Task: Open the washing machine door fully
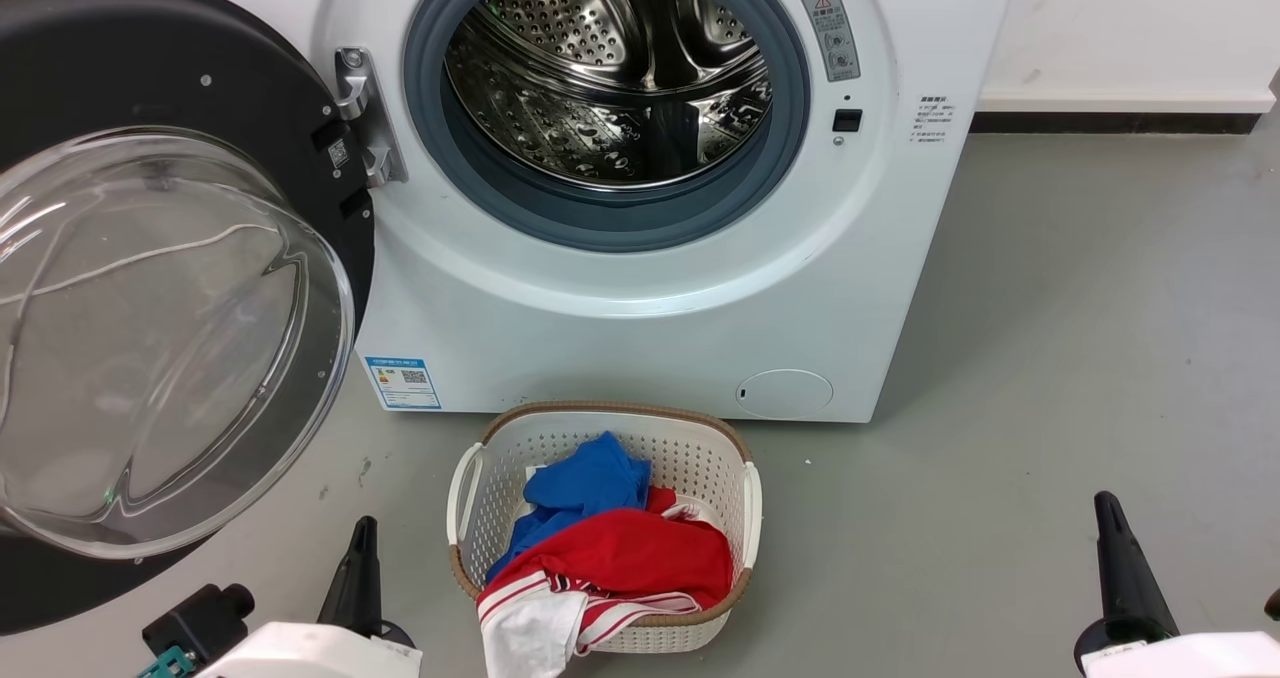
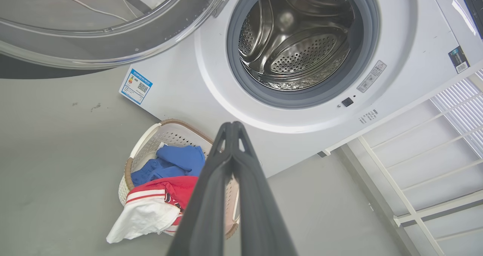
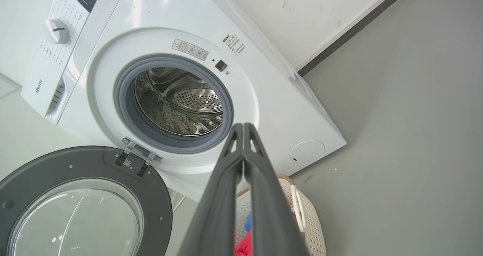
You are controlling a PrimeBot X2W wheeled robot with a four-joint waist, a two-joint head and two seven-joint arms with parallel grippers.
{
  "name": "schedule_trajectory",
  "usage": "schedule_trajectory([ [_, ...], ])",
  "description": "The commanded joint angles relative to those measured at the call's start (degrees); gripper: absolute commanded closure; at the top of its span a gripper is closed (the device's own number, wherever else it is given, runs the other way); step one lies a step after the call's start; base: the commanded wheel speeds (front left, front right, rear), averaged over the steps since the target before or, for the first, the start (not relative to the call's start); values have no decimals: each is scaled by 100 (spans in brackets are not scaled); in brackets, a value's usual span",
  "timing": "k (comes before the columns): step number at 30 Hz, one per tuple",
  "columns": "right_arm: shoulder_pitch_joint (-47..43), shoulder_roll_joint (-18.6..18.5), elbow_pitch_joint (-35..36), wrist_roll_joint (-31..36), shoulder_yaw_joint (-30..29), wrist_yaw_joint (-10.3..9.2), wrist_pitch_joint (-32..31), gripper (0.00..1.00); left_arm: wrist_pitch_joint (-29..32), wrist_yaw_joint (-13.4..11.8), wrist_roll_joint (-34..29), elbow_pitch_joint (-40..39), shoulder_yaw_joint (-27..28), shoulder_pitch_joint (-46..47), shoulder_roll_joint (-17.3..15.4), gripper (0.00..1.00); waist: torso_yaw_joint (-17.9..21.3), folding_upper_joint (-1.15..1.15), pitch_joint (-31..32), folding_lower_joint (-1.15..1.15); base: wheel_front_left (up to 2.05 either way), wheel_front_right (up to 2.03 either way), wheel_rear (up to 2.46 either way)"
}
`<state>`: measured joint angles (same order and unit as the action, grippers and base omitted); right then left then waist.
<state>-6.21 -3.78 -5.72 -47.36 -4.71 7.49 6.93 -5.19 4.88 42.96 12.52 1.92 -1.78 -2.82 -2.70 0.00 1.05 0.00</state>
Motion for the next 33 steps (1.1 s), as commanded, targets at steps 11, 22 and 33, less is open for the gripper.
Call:
schedule_trajectory([
  [11, 345, -67, -109, -920, 21, 1, -222, 100, 224, 72, 960, -18, 103, 280, -8, 100, 35, 0, -16, 0, 0, 0, 0],
  [22, 518, -71, -247, -1647, 27, 1, -405, 100, 410, 113, 1725, 14, 173, 392, -9, 100, 70, 0, -32, 0, 0, 0, 0],
  [33, 691, -70, -371, -2297, 25, 1, -576, 100, 577, 146, 2417, 43, 239, 492, -9, 100, 105, 0, -48, 0, 0, 0, 0],
])
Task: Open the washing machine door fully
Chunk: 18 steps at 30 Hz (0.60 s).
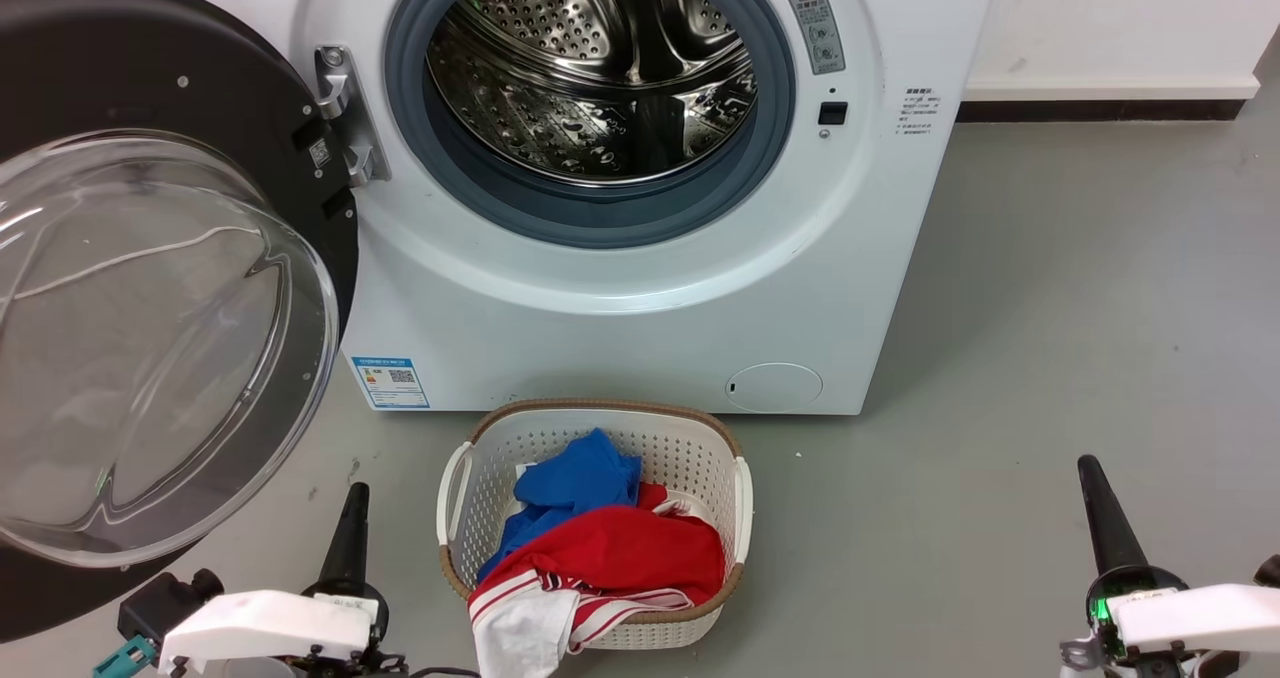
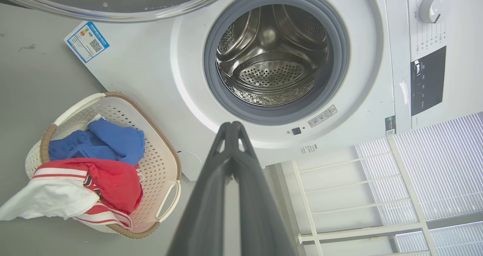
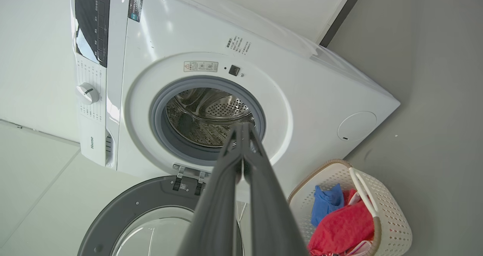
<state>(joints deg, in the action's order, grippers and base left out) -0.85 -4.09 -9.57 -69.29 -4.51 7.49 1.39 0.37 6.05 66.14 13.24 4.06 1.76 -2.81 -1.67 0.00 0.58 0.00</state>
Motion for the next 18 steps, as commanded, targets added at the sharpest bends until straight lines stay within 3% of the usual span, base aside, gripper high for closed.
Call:
schedule_trajectory([
  [1, 164, -39, 4, -163, 5, 1, -38, 100, 39, 34, 161, -26, 30, 147, -10, 100, 5, 0, -2, 0, 0, 0, 0],
  [18, 383, -28, -168, -1033, -9, 1, -278, 100, 260, 81, 1096, 17, 119, 276, -11, 100, 58, 0, -27, 0, 0, 0, 0],
])
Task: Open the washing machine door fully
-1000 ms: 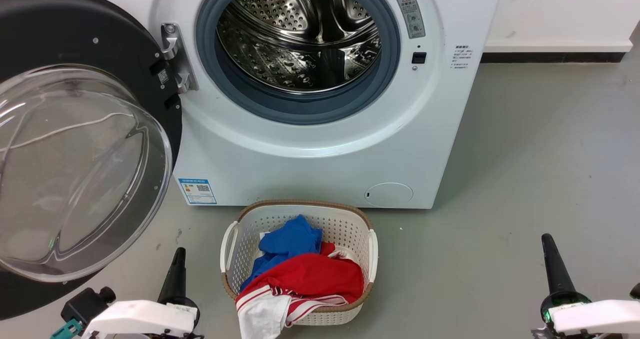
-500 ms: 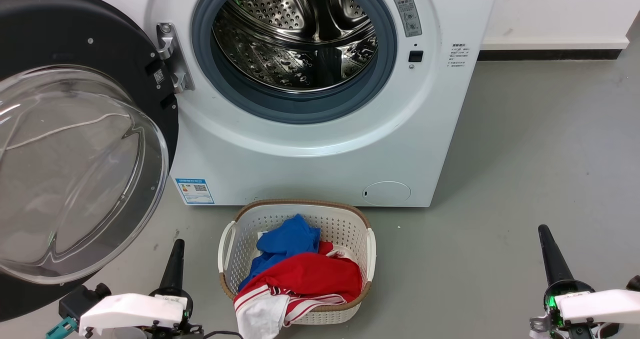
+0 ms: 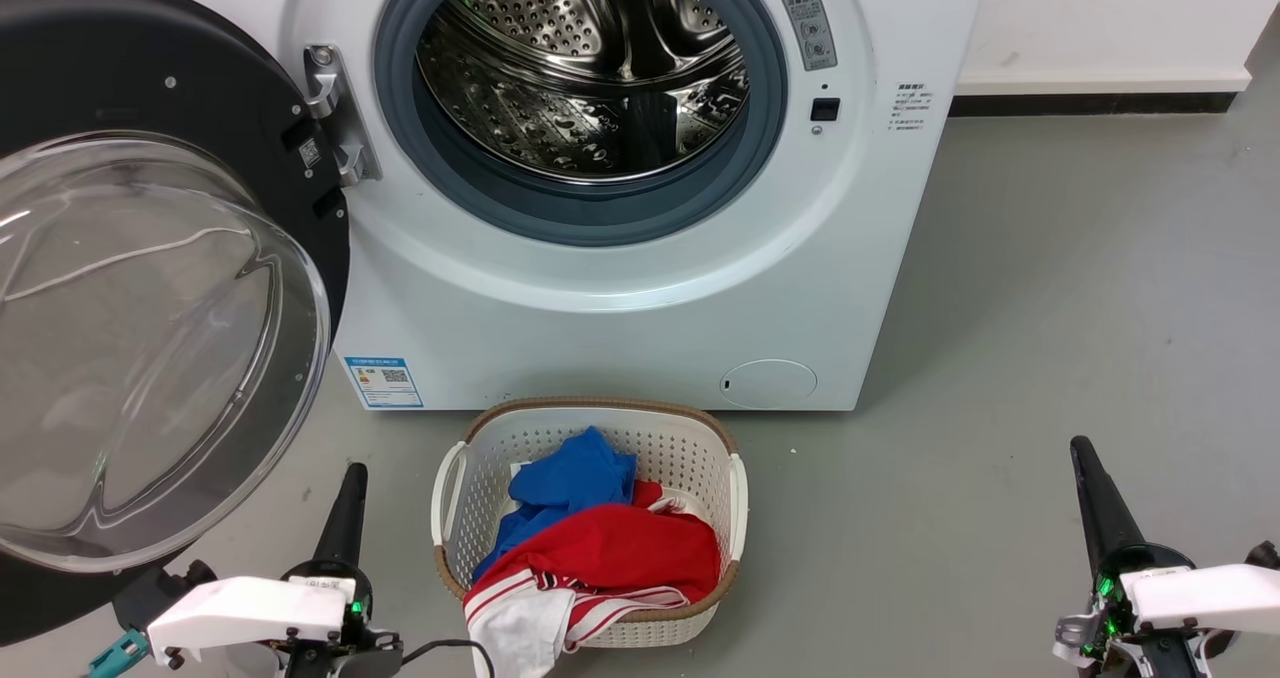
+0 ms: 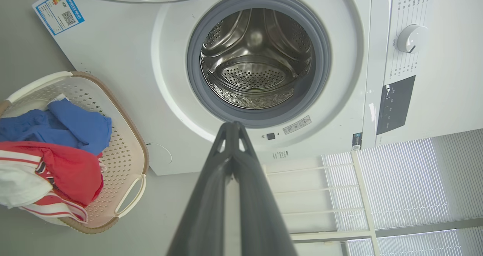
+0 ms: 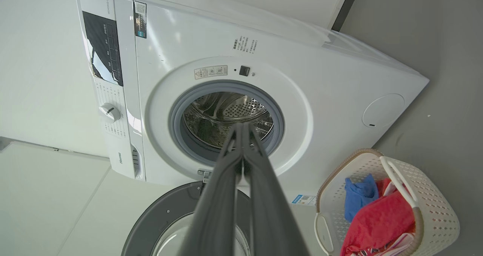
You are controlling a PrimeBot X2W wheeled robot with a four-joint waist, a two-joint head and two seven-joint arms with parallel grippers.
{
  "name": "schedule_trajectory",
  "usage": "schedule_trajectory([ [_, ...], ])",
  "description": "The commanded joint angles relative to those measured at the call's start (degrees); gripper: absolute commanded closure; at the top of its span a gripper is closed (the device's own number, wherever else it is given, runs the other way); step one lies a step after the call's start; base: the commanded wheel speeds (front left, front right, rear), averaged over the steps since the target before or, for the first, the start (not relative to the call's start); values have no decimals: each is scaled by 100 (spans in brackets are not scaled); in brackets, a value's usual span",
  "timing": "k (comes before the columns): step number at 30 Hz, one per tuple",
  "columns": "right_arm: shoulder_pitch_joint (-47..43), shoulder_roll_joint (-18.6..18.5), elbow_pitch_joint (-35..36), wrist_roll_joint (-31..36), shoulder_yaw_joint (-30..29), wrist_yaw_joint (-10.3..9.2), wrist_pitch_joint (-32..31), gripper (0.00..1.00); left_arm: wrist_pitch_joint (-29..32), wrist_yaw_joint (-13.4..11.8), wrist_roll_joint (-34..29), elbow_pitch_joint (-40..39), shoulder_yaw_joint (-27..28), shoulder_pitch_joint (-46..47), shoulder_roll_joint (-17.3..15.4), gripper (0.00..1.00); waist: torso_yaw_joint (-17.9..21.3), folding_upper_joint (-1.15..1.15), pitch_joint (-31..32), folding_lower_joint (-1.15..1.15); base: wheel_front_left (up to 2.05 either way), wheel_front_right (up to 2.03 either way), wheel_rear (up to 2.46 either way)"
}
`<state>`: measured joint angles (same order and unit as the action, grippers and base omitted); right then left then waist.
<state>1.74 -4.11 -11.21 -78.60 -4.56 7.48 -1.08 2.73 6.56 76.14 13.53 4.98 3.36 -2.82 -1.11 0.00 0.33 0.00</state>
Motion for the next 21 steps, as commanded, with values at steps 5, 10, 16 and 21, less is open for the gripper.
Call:
schedule_trajectory([
  [5, 188, -21, -52, -340, -8, 2, -98, 100, 88, 46, 351, -2, 49, 157, -10, 100, 18, 0, -8, 0, 0, 0, 0],
  [10, 240, -16, -97, -563, -14, 2, -161, 100, 148, 54, 600, 12, 70, 188, -10, 100, 34, 0, -15, 0, 0, 0, 0],
  [16, 314, -9, -146, -821, -21, 2, -237, 100, 213, 65, 874, 26, 97, 219, -9, 100, 53, 0, -24, 0, 0, 0, 0],
  [21, 355, -3, -189, -1027, -28, 1, -298, 100, 268, 80, 1095, 35, 118, 253, -10, 100, 69, 0, -31, 0, 0, 0, 0],
])
